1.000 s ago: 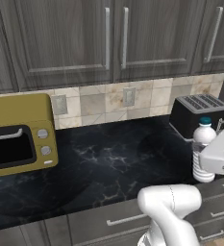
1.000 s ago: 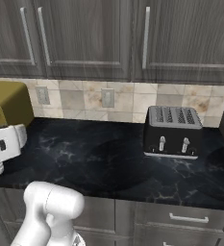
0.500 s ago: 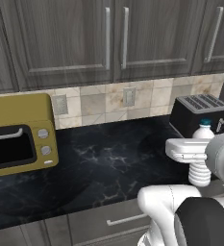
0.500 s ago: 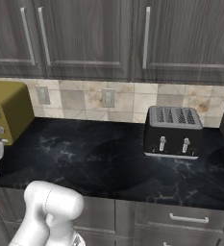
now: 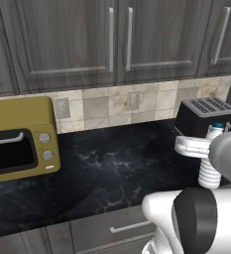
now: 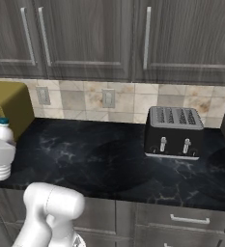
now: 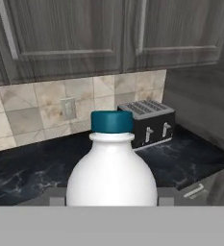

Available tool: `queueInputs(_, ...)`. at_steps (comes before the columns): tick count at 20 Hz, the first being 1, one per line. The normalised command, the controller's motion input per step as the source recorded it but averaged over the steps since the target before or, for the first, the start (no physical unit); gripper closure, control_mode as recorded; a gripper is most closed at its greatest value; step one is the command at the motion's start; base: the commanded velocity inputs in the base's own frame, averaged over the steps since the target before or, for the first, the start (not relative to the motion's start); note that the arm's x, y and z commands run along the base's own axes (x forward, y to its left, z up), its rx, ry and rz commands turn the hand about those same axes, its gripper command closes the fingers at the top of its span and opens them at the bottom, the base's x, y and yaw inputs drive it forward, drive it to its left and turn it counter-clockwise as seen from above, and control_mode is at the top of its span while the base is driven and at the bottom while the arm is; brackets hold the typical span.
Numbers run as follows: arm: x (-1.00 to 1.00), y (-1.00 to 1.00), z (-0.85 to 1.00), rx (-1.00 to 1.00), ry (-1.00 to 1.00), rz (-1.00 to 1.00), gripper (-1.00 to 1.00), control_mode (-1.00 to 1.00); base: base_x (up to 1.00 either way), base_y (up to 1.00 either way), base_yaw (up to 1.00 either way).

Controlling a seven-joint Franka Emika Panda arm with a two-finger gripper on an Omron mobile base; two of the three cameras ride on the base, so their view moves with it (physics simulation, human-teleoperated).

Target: Take the bottled waters from the counter and place them in the freezer to freeze. Close the freezer door after placing the bottles.

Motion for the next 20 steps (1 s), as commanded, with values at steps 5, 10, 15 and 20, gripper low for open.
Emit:
queueInputs(5,0.0,-0.1,-0.03,0.0,-0.03,0.36,1.0,-1.0,0.0,0.0,0.0)
queueInputs(10,-0.01,0.0,-0.02,0.0,0.0,0.39,1.0,-1.0,0.0,0.0,0.0)
queueInputs(15,-0.01,0.0,-0.21,0.0,0.0,0.15,1.0,-1.0,0.0,0.0,0.0)
queueInputs(20,0.0,0.0,-0.01,0.0,0.0,0.0,1.0,-1.0,0.0,0.0,0.0)
